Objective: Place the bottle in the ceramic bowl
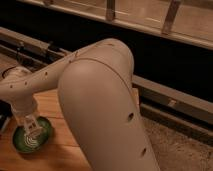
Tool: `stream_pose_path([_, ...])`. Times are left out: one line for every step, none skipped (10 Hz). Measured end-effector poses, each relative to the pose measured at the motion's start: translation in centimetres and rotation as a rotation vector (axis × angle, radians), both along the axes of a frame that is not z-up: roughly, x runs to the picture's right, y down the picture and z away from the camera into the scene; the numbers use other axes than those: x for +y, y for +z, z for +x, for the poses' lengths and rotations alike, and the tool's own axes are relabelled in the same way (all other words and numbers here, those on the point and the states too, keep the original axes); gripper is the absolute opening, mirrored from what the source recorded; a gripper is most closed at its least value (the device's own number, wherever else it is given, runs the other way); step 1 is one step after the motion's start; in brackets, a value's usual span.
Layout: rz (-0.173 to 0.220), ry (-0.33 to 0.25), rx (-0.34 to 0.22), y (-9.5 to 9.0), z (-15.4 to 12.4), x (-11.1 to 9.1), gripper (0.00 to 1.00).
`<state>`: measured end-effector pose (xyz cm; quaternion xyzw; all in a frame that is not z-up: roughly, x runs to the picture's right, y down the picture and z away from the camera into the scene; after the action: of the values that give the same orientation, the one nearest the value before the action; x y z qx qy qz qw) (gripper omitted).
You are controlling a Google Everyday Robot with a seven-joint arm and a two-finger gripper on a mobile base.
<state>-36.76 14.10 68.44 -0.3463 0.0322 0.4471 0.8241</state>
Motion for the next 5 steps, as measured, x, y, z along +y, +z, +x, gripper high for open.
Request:
stream_pose_path([0.0, 0.0, 0.0, 0.01, 0.0, 0.02, 0.8])
stream_pose_path([-0.001, -0.001, 0.0, 0.04, 0.0, 0.08, 0.8])
stream_pose_path([-0.001, -0.001, 0.0, 0.03, -0.02, 0.08, 0.8])
stream_pose_path([-0.001, -0.001, 0.0, 0.03, -0.02, 0.08, 0.8])
stream_pose_path([-0.001, -0.001, 0.0, 0.03, -0.02, 0.08, 0.8])
